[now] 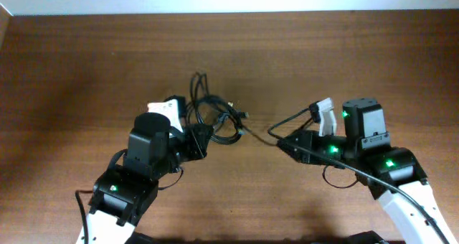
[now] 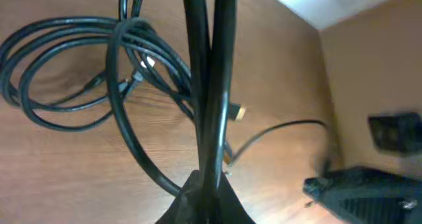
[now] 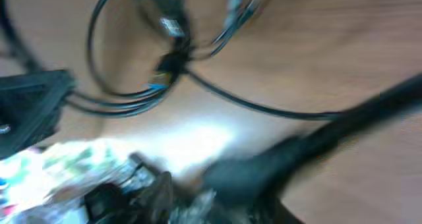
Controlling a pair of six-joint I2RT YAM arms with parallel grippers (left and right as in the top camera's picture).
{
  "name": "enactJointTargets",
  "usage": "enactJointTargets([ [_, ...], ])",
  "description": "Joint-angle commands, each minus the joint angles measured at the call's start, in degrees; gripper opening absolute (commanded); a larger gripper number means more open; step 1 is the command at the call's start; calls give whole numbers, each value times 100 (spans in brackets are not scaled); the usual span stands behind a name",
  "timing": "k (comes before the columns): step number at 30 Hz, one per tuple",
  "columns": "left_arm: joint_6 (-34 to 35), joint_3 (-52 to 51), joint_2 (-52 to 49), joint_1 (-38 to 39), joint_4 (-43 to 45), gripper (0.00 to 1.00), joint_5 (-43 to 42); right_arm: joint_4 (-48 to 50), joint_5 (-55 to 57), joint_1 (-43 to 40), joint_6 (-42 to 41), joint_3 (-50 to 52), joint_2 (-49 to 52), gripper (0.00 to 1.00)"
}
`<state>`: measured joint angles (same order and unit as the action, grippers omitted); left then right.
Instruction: Untangle cables
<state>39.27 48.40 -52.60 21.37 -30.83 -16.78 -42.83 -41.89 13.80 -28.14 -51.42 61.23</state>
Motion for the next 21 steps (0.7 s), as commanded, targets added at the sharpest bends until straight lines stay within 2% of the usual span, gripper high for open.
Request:
enactJointTargets([
  [1, -1663, 50, -57, -13, -267, 68, -35, 22, -986, -28, 76, -24, 190, 56],
  [2, -1663, 50, -201, -13, -490, 90, 116, 20, -984, -28, 72, -24, 225, 62],
  [3, -1663, 50, -387, -13, -658, 100, 160, 15, -999, -28, 74, -24, 225, 66],
  [4, -1631, 50, -660, -13, -708, 99, 155, 22, -986, -28, 74, -24, 225, 69],
  [7, -844, 50, -1596, -13, -588, 100, 136, 20, -863, -28, 74, -24, 225, 71],
  [8, -844, 50, -1799, -13, -487, 98, 136, 20, -852, -28, 72, -24, 225, 71],
  [9, -841, 50, -2072, -13, -291, 87, 131, 20, -846, -28, 72, -24, 225, 71],
  [11, -848, 50, -2638, -13, 299, 30, 181, 20, -846, -28, 76, -24, 225, 72],
  [13, -848, 50, -3082, -13, 680, 16, 177, 15, -688, -28, 96, -24, 225, 76],
  [16, -846, 50, -3392, -13, 828, 22, 529, 17, -629, -28, 94, -24, 225, 76],
  [18, -846, 50, -3491, -13, 885, 44, 743, 17, -586, -28, 96, -24, 225, 76],
  [19, -846, 50, -3495, -13, 973, 47, 765, 20, -584, -28, 96, -24, 225, 76],
  [21, -846, 50, -3495, -13, 1241, 41, 789, 20, -544, -28, 94, -24, 225, 76],
])
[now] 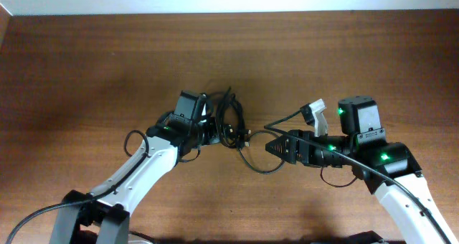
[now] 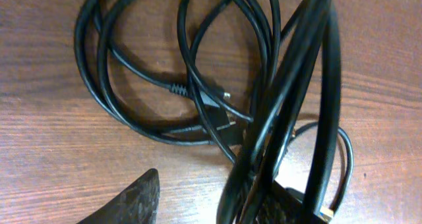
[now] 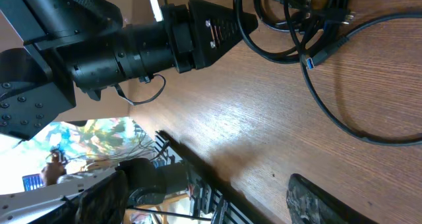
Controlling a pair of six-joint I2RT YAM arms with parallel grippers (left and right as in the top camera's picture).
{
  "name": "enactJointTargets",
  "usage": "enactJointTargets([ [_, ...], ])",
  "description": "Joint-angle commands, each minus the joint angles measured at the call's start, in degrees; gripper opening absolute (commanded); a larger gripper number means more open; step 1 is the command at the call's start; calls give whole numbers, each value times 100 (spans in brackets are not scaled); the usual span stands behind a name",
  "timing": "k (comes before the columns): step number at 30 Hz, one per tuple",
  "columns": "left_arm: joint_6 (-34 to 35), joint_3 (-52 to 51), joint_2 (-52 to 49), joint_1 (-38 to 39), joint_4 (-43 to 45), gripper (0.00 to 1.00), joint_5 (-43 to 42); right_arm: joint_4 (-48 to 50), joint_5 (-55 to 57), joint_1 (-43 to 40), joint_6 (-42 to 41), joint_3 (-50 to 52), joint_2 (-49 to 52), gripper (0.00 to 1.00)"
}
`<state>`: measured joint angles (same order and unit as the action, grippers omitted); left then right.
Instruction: Untangle cables
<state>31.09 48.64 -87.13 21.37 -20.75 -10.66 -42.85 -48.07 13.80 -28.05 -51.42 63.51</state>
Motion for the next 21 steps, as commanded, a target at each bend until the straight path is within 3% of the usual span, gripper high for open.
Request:
enactJointTargets([
  [1, -28, 26, -52, -13, 385, 33, 201, 22, 87, -28, 85, -24, -2, 76],
  [2, -28, 26, -109, -13, 577, 0, 195, 22, 448, -28, 83, -24, -2, 76],
  [4, -85, 26, -120, -13, 570, 0, 181, 127, 1292, -28, -37, -24, 48, 76],
  [5, -577, 26, -76, -15, 566, 0, -98, 407, 1537, -28, -63, -24, 168, 76],
  [8, -1753, 26, 745, -15, 505, 0, -1731, 1408, 1609, -26, -944, -24, 887, 76],
  [11, -1753, 26, 1915, -15, 221, 0, -1633, 2400, 614, 61, -1038, -24, 1923, 74],
  [15, -1735, 26, 2511, -15, 31, 0, -1768, 3864, 74, 750, -1587, -24, 2776, 71],
  [16, -1587, 26, 2551, -15, 116, 0, -1993, 4089, 166, 874, -1672, -24, 2828, 66],
  [17, -1443, 26, 2682, -24, 251, 0, -2055, 4116, 334, 973, -1681, -24, 2848, 29],
  [18, -1443, 26, 2837, -127, 284, 0, -2002, 4002, 483, 970, -1679, -24, 2848, 8],
  [21, -1440, 26, 3541, -1043, -142, 0, -1908, 3523, 85, 750, -857, -24, 2848, 4],
])
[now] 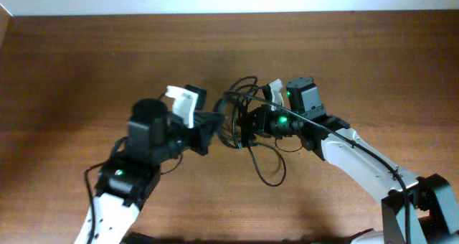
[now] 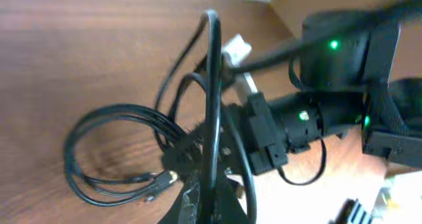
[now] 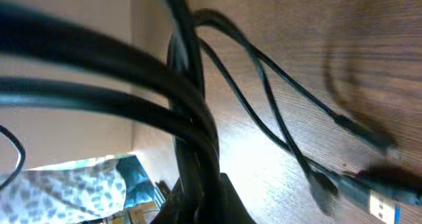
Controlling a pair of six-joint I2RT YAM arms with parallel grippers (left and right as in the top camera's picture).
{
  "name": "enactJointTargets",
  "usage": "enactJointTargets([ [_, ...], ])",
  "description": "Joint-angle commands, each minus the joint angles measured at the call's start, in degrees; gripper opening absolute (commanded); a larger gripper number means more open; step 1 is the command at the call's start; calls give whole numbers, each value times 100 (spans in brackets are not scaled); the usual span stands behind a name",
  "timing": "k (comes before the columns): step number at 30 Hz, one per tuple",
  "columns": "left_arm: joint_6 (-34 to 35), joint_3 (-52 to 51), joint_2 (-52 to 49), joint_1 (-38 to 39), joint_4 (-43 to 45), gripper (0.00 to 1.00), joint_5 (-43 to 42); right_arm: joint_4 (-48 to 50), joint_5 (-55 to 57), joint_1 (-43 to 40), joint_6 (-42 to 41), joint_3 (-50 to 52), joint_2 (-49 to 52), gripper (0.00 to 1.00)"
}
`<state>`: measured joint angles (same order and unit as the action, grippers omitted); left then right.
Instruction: Untangle cables
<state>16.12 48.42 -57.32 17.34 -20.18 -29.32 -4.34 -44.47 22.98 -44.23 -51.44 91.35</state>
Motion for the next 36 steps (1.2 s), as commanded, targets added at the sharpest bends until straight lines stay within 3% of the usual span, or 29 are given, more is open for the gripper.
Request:
enactJointTargets([
  [1, 59, 48, 741, -999, -586, 0, 177, -505, -601, -289, 1073, -22, 61, 4],
  [4, 122, 48, 881, -1985, -1943, 0, 1019, -1244, -2212, -1338, 2181, -22, -136, 4],
  [7, 535, 48, 643, -2208, -2194, 0, 1283, -1305, -3357, -2293, 2411, -22, -197, 4],
  [10, 704, 48, 155, -2208, -2192, 0, 1281, -1300, -3390, -2758, 2409, -22, -197, 4],
  [12, 1228, 48, -149, -2208, -2192, 0, 1263, -1303, -3058, -2944, 2406, -22, -197, 5],
  [14, 1650, 48, -358, -2205, -2188, 0, 1261, -1309, -2533, -2944, 2398, -22, -197, 14],
  [15, 1784, 48, -391, -2205, -2192, 8, 1261, -1338, -2328, -2944, 2385, -22, -197, 23],
  [16, 2057, 48, -413, -2205, -2190, 47, 1239, -1423, -2122, -2942, 2387, -22, -197, 35],
  [18, 2227, 48, -413, -2201, -2127, 73, 820, -1613, -1637, -2940, 2389, -22, -197, 47],
  [19, 962, 48, -413, -2002, -1556, 98, -343, -1661, -1655, -2940, 2389, -24, -203, 53],
  [22, -321, 48, -437, -1405, -1134, 100, -289, -1932, -1657, -2940, 2400, -24, -219, 53],
  [23, -509, 46, -518, -1032, -999, 100, 190, -2109, -1751, -2940, 2413, -24, -262, 53],
  [25, -98, 46, -846, -520, -883, 100, 1432, -2343, -1939, -2940, 2435, -24, -463, 53],
  [28, 748, 46, -1790, -127, -304, 100, 1784, -2800, -1930, -2940, 2765, -24, -984, 53],
  [30, 809, 46, -2490, -33, 195, 93, 1825, -2935, -1910, -2940, 2798, -22, -1189, 53],
  [31, 811, 46, -2927, -22, 455, 72, 1823, -2983, -1910, -2940, 2796, -24, -1250, 53],
  [32, 1016, 48, -3407, -17, 660, 24, 1790, -3091, -1910, -2940, 2796, -24, -1274, 53],
  [33, 1027, 48, -3696, -13, 892, 0, 1587, -3108, -1908, -2940, 2796, -22, -1272, 53],
  [35, 651, 52, -3897, -15, 1965, 0, 186, -3110, -1910, -2940, 2793, -22, -1272, 52],
  [36, 684, 179, -3856, -13, 3056, 0, -997, -3108, -1908, -2940, 2793, -22, -1272, 49],
])
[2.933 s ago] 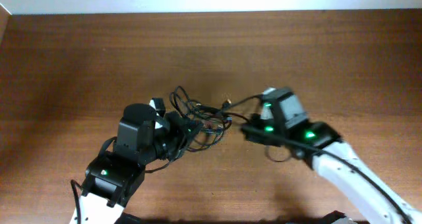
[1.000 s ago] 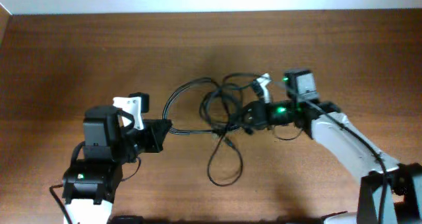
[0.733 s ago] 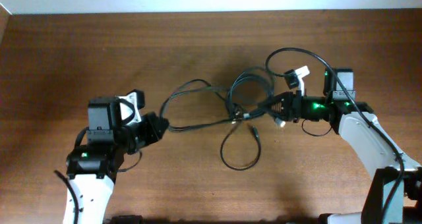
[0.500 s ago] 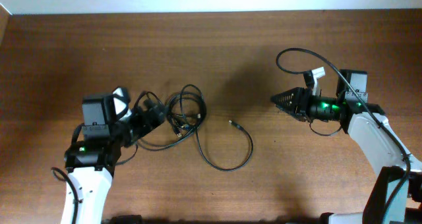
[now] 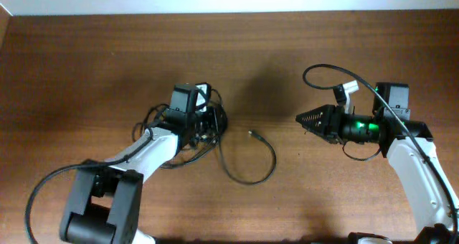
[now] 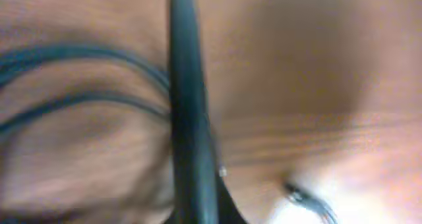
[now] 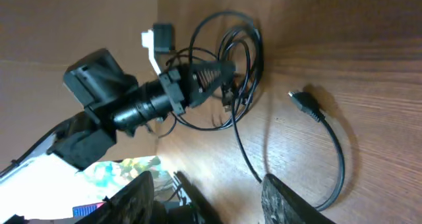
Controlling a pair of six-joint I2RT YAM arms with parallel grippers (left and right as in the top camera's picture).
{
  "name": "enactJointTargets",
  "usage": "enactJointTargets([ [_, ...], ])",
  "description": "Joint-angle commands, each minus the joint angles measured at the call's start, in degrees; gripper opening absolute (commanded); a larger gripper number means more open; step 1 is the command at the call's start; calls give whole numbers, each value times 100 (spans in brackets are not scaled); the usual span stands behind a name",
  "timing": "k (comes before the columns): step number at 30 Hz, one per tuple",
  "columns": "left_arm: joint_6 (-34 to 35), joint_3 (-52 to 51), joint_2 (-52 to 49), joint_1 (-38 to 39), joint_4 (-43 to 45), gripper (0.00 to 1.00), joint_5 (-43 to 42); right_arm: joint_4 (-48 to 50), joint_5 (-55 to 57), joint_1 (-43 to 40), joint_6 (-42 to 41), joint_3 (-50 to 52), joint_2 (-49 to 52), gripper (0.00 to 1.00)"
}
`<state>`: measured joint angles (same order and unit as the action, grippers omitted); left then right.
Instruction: Untangle cables
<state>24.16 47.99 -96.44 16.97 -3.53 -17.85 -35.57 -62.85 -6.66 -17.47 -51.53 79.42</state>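
A tangle of black cables [image 5: 179,133] lies left of the table's middle, also seen as a bundle of loops [image 7: 224,72]. One strand [image 5: 247,178] curves out of it to the right and ends in a free plug [image 5: 252,134], which shows again as the plug [image 7: 300,100]. My left gripper [image 5: 208,123] sits low at the tangle's right edge. In its blurred wrist view the left gripper [image 6: 198,211] is shut on a dark cable strand [image 6: 188,105]. My right gripper [image 5: 301,118] hangs apart to the right, pointing left. That right gripper [image 7: 208,181] is open and empty.
The brown wooden table [image 5: 86,57] ends at a white wall along the top. The right arm's own thin wire [image 5: 323,72] arches above its wrist. The left arm [image 7: 125,105] lies behind the tangle in the right wrist view.
My right gripper was shut on strands at the tangle. Now it stands open and empty far to the right. The tangle and my left gripper are further left, with one strand trailing out.
At first my left gripper held strands at the tangle and a cable ran to my right gripper. Then the right gripper was open near a loose loop. Then both grippers met at the tangle. Now the right is away and open, the left still holding.
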Motion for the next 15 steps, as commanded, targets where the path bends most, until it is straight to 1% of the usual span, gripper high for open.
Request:
enactJointTargets([
  [1, 219, 494, 96, 24, 2044, 0, -2804, -31, -72, 24, 118, -13, -79, 45],
  [2, 531, 839, 155, 24, 2260, 0, -3147, -116, -66, 24, 120, -13, -79, 43],
  [3, 667, 1154, 205, 28, 2282, 0, -3438, -164, -42, 24, 120, -13, -79, 41],
  [5, 667, 1808, 352, 129, 2275, 0, -4148, -310, 214, 24, 120, -13, -79, 40],
  [6, 667, 1882, 466, 142, 2262, 0, -4310, -415, 227, 24, 186, -13, -79, 40],
  [7, 575, 1882, 560, 140, 1915, 0, -4325, -457, 227, 24, 299, -13, -79, 41],
  [8, 249, 1882, 601, 136, 1196, 0, -4325, -452, 229, 24, 380, -13, -79, 45],
  [9, 101, 1882, 605, 136, 680, 0, -4325, -328, 227, 26, 404, -13, -79, 52],
  [10, 103, 1882, 605, 144, 376, 0, -4328, -153, 229, 33, 564, -13, -79, 54],
  [12, 107, 1882, 605, 216, 127, 0, -4334, 380, 367, 166, 1021, -13, -63, 58],
  [13, 162, 1882, 608, 295, 138, 0, -4343, 667, 824, 402, 1012, -13, -52, 59],
  [14, 214, 1882, 610, 411, 221, 0, -4345, 811, 979, 658, 994, -13, -46, 59],
  [15, 214, 1882, 610, 525, 372, 0, -4343, 1014, 1082, 1088, 994, -13, -31, 59],
])
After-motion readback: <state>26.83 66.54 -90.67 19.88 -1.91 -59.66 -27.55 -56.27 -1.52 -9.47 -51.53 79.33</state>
